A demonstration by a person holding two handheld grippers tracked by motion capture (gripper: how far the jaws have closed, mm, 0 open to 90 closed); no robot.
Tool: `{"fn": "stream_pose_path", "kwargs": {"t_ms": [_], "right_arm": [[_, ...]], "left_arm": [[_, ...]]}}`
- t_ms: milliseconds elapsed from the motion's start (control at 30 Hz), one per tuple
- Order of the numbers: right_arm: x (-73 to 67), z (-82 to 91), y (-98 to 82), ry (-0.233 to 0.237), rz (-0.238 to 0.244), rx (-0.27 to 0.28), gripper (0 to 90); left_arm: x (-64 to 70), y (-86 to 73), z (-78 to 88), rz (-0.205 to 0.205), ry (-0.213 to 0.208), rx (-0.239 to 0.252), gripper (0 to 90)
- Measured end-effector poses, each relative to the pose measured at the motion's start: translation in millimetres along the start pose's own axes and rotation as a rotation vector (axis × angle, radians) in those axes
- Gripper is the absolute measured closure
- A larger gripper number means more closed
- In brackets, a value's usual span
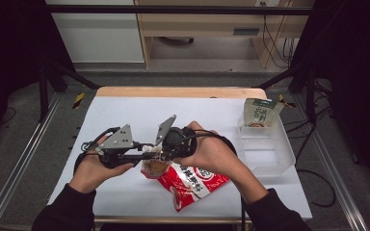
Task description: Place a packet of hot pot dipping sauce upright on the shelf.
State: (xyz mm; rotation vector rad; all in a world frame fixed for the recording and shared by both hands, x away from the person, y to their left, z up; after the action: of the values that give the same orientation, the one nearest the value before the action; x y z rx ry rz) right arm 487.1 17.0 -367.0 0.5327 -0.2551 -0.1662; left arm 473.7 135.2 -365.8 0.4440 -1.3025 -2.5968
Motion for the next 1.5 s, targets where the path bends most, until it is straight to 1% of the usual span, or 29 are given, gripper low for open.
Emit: {"fn": "stream_pose_path", "kwargs": {"t_ms": [33,100,233,300,400,433,467,500,533,567,633,667,700,733,833,900,933,967,1000,1033,1100,1133,1167,1200,1233,1300,1400,1433,1500], "right_arm": [[0.3,0.5,-0.7,0.001,0.002,-0.002,81.8],[1.0,2.2,-1.6,-0.01,-0.008,-0.003,85.3],[3.5,8.3,-0.6,-0.016,-0.024,0.0,87.4],[6.3,12.7,1.4,-0.03,-0.02,-0.004,87.9],[10.5,17.8,4.2,-0.043,-0.004,-0.017,88.3],[12.1,19.7,4.9,-0.049,-0.002,-0.022,88.3],[13.8,22.0,5.5,-0.051,0.002,-0.028,88.4],[15.2,23.6,6.0,-0.056,0.0,-0.028,88.4],[17.1,25.8,6.1,-0.06,-0.006,-0.031,88.4],[19.7,28.1,5.7,-0.064,-0.001,-0.034,88.5],[25.2,33.0,4.1,-0.076,-0.006,-0.039,88.5],[27.5,35.6,3.1,-0.079,-0.015,-0.042,88.5],[31.0,38.7,1.4,-0.084,-0.011,-0.044,88.5],[33.2,41.0,-0.1,-0.087,-0.02,-0.045,88.4],[41.6,47.5,-5.5,-0.099,-0.03,-0.04,88.4],[46.4,51.5,-10.0,-0.103,-0.039,-0.035,88.4],[48.7,53.4,-12.5,-0.109,-0.046,-0.034,88.4],[50.6,54.4,-14.4,-0.113,-0.049,-0.032,88.4],[53.5,56.0,-17.6,-0.114,-0.047,-0.03,88.4],[55.1,56.9,-20.4,-0.118,-0.055,-0.032,88.4],[58.6,58.1,-26.5,-0.124,-0.059,-0.039,88.4],[60.3,58.5,-29.5,-0.125,-0.065,-0.04,88.4],[62.0,59.2,-32.1,-0.127,-0.067,-0.043,88.4],[64.1,60.1,-35.8,-0.13,-0.083,-0.046,88.3],[65.9,60.7,-37.9,-0.131,-0.084,-0.046,88.3],[68.9,63.1,-42.7,-0.137,-0.101,-0.044,88.3],[73.0,68.3,-50.3,-0.146,-0.119,-0.039,88.3],[74.5,70.2,-52.6,-0.148,-0.12,-0.038,88.3],[77.2,73.5,-56.9,-0.155,-0.128,-0.034,88.4]], "left_arm": [[-0.3,0.7,-1.1,0.0,0.003,0.003,73.2],[-0.8,2.2,-2.5,0.008,0.006,0.015,73.1],[-3.4,5.2,-1.8,0.024,0.016,0.037,72.9],[-4.8,6.9,-1.7,0.043,0.021,0.054,72.6],[-6.9,8.8,-2.9,0.051,0.029,0.075,71.2],[-7.7,9.4,-3.9,0.06,0.033,0.082,66.6],[-8.7,9.3,-4.4,0.062,0.04,0.082,60.1],[-9.9,8.7,-4.8,0.061,0.053,0.076,55.5],[-10.7,8.2,-5.1,0.061,0.065,0.079,49.9],[-11.1,7.6,-4.9,0.065,0.072,0.086,44.5],[-11.6,4.6,-3.9,0.075,0.089,0.092,38.5],[-12.2,1.3,-3.3,0.079,0.104,0.089,35.7],[-12.4,-1.8,-2.9,0.09,0.113,0.093,31.8],[-12.7,-4.5,-2.6,0.095,0.119,0.094,28.7],[-14.3,-18.5,-1.9,0.125,0.147,0.092,23.5],[-14.9,-31.6,-2.1,0.156,0.164,0.087,19.3],[-15.2,-36.6,-2.3,0.165,0.169,0.082,16.8],[-15.2,-45.1,-2.8,0.18,0.176,0.074,15.0],[-15.3,-52.4,-3.4,0.187,0.185,0.062,13.3],[-15.8,-60.2,-3.9,0.193,0.2,0.046,11.6],[-17.1,-75.3,-5.0,0.217,0.222,0.027,8.7],[-17.9,-80.8,-5.4,0.232,0.23,0.026,6.2],[-19.9,-89.9,-5.7,0.256,0.242,0.025,3.8],[-21.3,-95.0,-6.0,0.27,0.248,0.028,3.1],[-23.5,-101.2,-6.1,0.281,0.253,0.026,3.7],[-27.7,-110.9,-4.7,0.293,0.269,0.006,4.0],[-33.9,-121.7,1.3,0.315,0.306,0.016,4.1],[-35.6,-125.5,3.3,0.317,0.319,0.009,4.1],[-38.4,-131.9,6.6,0.342,0.342,0.015,4.0]]}}
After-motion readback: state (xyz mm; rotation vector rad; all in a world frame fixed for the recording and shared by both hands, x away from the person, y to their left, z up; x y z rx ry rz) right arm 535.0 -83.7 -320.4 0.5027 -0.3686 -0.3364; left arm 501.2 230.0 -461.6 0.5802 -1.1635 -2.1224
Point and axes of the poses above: each handheld gripper's, and its own axes: z roughly backward along the jaws, y roughly out of its top, x roughly to its right, the point moved 7 cm from there along -z, roughly forward along the jaws, and after that the axes turned 2 degrees about -z, right-handed, at the moved point
